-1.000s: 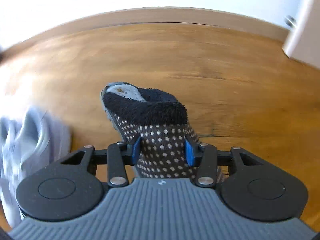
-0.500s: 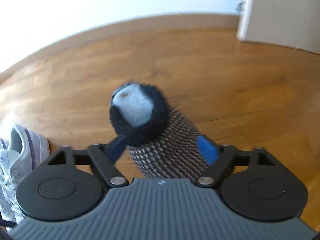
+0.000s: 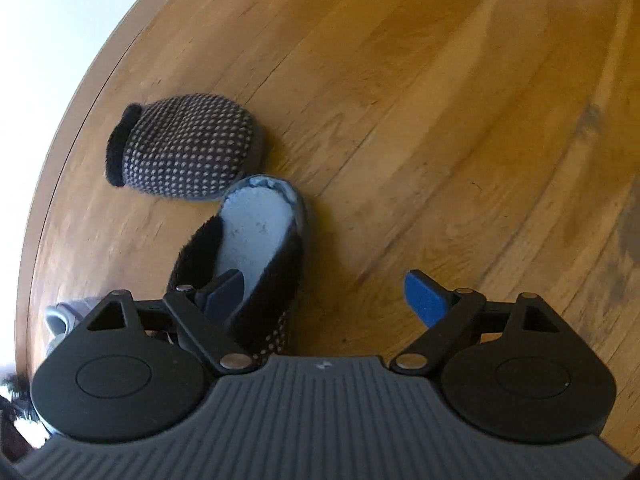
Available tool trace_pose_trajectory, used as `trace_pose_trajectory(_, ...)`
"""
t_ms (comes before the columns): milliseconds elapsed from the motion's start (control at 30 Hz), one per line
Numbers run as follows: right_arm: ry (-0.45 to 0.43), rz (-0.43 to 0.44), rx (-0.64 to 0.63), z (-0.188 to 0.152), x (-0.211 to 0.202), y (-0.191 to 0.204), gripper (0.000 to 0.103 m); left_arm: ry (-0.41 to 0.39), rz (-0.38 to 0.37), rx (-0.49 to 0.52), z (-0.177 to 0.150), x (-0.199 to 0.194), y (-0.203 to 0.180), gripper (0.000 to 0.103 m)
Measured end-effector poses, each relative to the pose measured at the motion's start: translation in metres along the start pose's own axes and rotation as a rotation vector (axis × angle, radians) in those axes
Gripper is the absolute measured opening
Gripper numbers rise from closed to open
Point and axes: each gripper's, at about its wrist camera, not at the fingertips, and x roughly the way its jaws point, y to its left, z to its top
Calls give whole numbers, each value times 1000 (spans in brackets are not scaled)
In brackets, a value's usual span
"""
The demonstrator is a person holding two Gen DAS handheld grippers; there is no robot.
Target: Organize scattered shoes
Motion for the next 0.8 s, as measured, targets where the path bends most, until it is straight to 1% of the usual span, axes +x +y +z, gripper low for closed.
trace_pose_trajectory(33, -9, 8, -5, -1, -2, 2, 89, -26, 17, 12, 1, -4, -5, 85)
trace_pose_trajectory(67, -19, 15, -9, -3, -3, 5, 89, -42, 57, 32, 3, -3, -9, 98)
trace_pose_trajectory(133, -42, 19, -18, -3, -6, 10, 89, -73, 142, 75, 8, 2, -16, 99)
trace_pose_trajectory(200, -56, 24, -6, -1, -6, 10, 89, -58, 174, 98, 13, 12, -18, 90)
trace_pose_trajectory(233, -63, 26, 1, 0, -6, 9, 89, -47, 155, 101, 13, 19, -16, 56)
trace_pose_trajectory(267, -71, 20, 8, 1, -6, 7, 89, -37, 124, 80, 12, 20, -12, 31)
trace_pose_trajectory(300, -78, 18, 14, 2, -8, 4, 89, -28, 92, 57, 11, 20, -7, 31)
trace_pose_trajectory(367, -104, 7, 30, 2, -11, -2, 89, -56, 75, 13, 3, 6, 1, 26)
trace_pose_trajectory(433, -120, -4, 42, 4, -13, -6, 89, -84, 67, -38, -4, -9, 10, 26)
trace_pose_trajectory(467, -137, -21, 61, 6, -15, -11, 89, -107, 76, -66, -9, -20, 14, 25)
trace_pose_trajectory(533, -143, -30, 78, 7, -15, -13, 89, -143, 94, -113, -17, -39, 20, 25)
trace_pose_trajectory(600, -133, -27, 70, 6, -12, -12, 89, -175, 120, -157, -22, -54, 25, 25)
trace_pose_trajectory(633, -125, -21, 62, 5, -11, -10, 89, -190, 155, -197, -24, -62, 31, 28)
trace_pose_trajectory(667, -114, -10, 51, 3, -9, -7, 89, -191, 163, -204, -23, -62, 29, 38)
trace_pose_trajectory(733, -82, 17, 31, -3, -8, 1, 89, -132, 174, -213, -23, -59, 31, 47)
trace_pose_trajectory(800, -31, 63, 12, -13, -6, 12, 89, -81, 160, -226, -23, -64, 35, 55)
